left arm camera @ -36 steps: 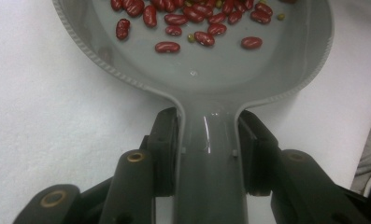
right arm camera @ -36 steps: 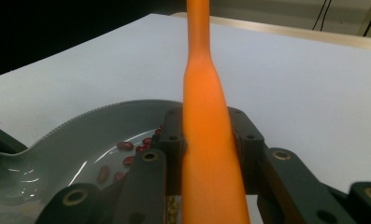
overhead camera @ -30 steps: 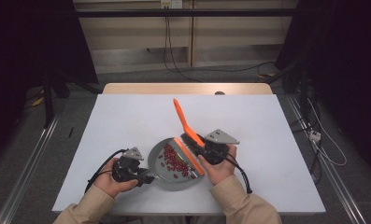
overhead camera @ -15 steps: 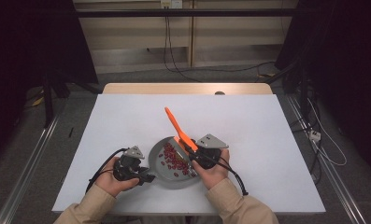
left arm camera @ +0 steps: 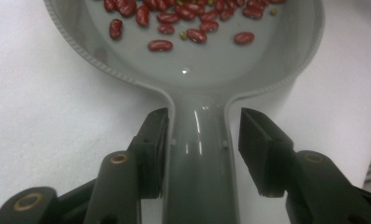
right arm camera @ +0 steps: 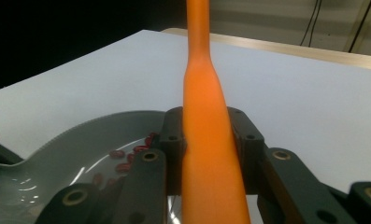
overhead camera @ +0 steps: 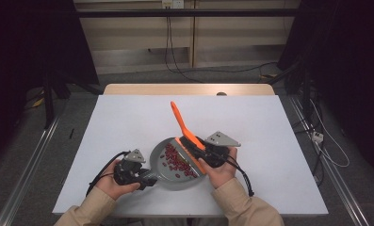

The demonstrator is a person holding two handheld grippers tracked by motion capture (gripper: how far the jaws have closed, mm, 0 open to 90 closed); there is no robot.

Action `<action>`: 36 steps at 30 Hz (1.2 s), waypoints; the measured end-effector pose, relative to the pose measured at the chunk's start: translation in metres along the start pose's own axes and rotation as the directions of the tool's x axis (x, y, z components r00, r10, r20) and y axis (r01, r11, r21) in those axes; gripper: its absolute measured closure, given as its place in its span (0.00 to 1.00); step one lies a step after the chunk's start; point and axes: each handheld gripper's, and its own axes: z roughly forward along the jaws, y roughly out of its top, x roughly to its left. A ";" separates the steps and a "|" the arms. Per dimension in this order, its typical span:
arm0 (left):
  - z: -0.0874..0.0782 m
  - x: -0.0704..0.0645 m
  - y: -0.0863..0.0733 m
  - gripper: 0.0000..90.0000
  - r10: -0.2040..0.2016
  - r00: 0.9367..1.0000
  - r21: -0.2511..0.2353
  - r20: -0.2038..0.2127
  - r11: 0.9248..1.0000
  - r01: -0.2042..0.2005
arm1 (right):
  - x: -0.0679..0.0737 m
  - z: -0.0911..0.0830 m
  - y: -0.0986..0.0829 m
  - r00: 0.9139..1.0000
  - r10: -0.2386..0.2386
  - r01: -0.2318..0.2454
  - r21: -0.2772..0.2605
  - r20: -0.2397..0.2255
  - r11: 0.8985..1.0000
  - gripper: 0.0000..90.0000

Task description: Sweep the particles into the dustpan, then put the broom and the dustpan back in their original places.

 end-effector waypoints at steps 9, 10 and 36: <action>0.009 -0.001 0.006 0.69 0.030 0.999 0.012 -0.018 0.999 -0.029 | -0.012 -0.004 -0.003 0.999 0.004 -0.005 0.018 0.038 1.000 0.79; 0.009 -0.001 0.005 0.70 0.040 0.999 0.009 -0.022 0.999 -0.040 | -0.013 -0.004 -0.003 0.999 0.004 -0.005 0.018 0.040 1.000 0.79; -0.014 0.012 -0.006 0.70 -0.062 0.987 -0.204 -0.146 0.978 0.031 | -0.046 -0.025 -0.005 0.994 0.014 -0.016 0.018 0.105 1.000 0.79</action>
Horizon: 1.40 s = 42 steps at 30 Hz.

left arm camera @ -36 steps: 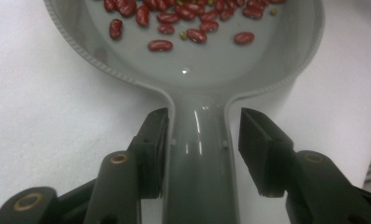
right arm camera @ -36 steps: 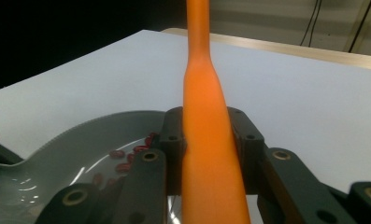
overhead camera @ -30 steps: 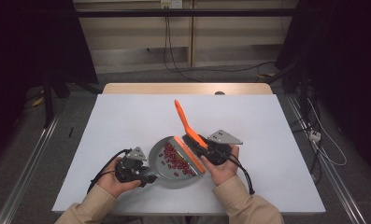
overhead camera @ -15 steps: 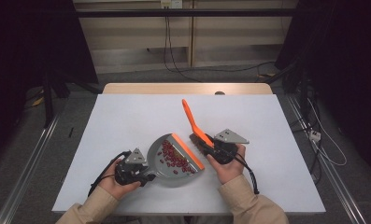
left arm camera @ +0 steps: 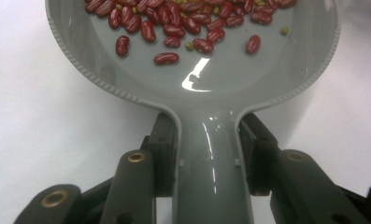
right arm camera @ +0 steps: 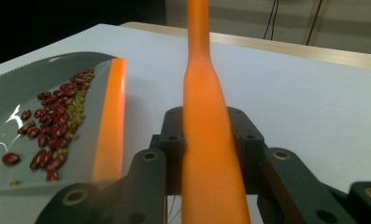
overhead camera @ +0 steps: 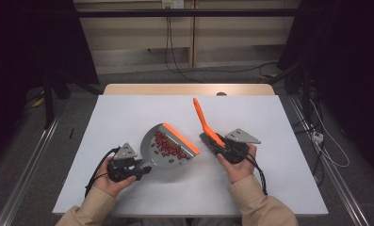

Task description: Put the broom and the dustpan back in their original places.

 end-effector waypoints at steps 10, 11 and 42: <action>-0.005 0.015 0.001 0.70 -0.075 0.995 -0.020 -0.067 0.997 0.073 | -0.021 -0.011 -0.003 0.999 0.010 -0.010 0.001 0.043 1.000 0.79; -0.004 0.017 0.001 0.70 -0.081 0.994 -0.022 -0.079 0.997 0.079 | -0.022 -0.013 -0.003 0.999 0.013 -0.013 0.002 0.046 1.000 0.79; -0.007 0.056 -0.015 0.70 -0.262 0.933 -0.019 -0.247 0.964 0.265 | -0.073 -0.043 -0.012 0.985 0.047 -0.046 -0.005 0.167 0.999 0.79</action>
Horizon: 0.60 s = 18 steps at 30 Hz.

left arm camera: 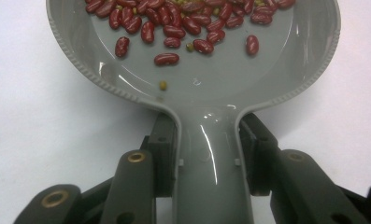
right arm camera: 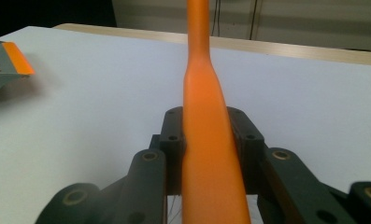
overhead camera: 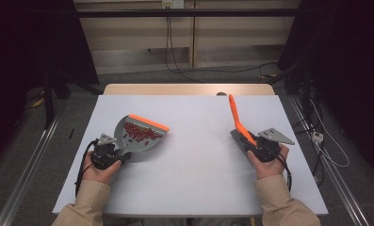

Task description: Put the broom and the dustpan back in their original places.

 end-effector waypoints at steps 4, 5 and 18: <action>0.001 0.003 -0.001 0.70 -0.014 1.000 0.013 -0.017 1.000 0.014 | -0.007 -0.003 0.001 1.000 0.002 -0.001 -0.006 0.020 1.000 0.79; 0.001 0.004 -0.001 0.70 -0.016 1.000 0.020 -0.019 1.000 0.016 | -0.009 -0.004 0.001 1.000 0.000 0.001 -0.007 0.025 1.000 0.79; 0.004 0.012 -0.002 0.70 -0.057 0.996 0.030 -0.066 0.998 0.059 | -0.035 -0.009 -0.004 0.994 0.000 0.000 0.005 0.107 1.000 0.79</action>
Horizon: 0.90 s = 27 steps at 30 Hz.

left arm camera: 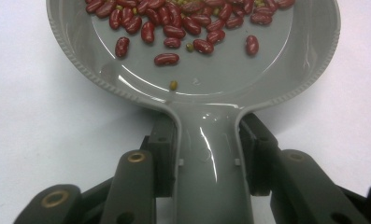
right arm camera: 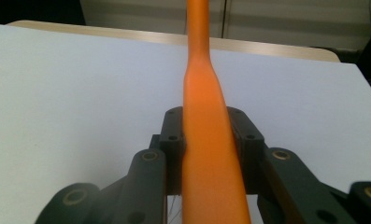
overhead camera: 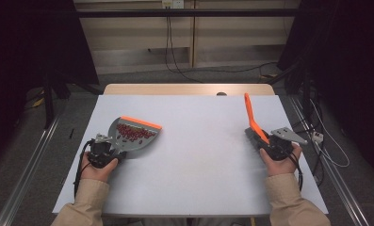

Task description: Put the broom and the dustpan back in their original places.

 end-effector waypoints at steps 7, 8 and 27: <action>0.002 -0.002 0.002 0.70 0.000 1.000 0.002 -0.008 1.000 0.000 | -0.009 -0.002 -0.003 1.000 0.010 -0.010 0.001 0.020 1.000 0.79; 0.002 -0.002 0.002 0.70 0.008 1.000 0.011 -0.007 1.000 -0.008 | -0.010 -0.002 -0.004 1.000 0.011 -0.011 0.001 0.020 1.000 0.79; 0.006 -0.002 0.003 0.70 -0.027 0.999 0.010 -0.043 1.000 0.027 | -0.018 -0.006 -0.007 0.994 -0.039 0.038 0.008 0.102 0.999 0.79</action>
